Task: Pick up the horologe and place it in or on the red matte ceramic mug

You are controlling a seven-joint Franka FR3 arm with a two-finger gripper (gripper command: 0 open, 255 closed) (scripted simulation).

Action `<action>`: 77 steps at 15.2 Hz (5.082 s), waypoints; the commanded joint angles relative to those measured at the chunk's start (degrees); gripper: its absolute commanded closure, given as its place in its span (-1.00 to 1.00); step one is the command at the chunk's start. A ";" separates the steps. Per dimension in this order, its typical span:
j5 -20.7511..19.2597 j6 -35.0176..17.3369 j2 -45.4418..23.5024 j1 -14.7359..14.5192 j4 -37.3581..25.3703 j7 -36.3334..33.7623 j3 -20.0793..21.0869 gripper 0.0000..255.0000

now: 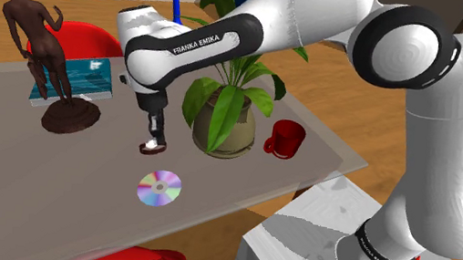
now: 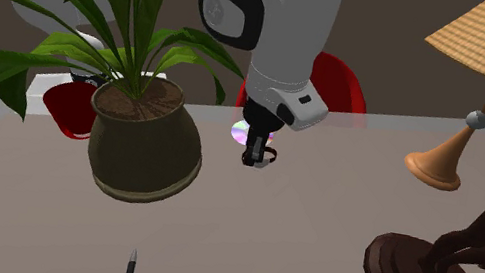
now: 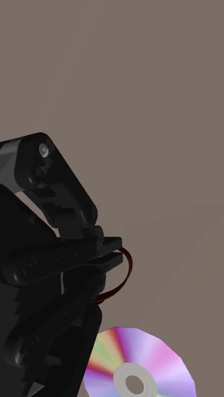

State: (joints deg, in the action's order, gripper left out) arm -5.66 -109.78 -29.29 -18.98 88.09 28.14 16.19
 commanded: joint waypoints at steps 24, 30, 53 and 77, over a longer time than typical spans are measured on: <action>0.93 17.81 2.81 -0.64 -15.13 0.22 0.67 1.00; 1.48 20.07 5.19 0.15 -15.07 0.93 0.71 1.00; 7.47 12.76 50.96 13.79 37.49 25.95 -10.62 1.00; 4.73 1.11 57.20 16.40 55.38 32.47 -15.66 1.00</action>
State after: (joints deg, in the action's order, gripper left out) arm -0.90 -108.42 27.97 -2.62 143.31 60.56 0.57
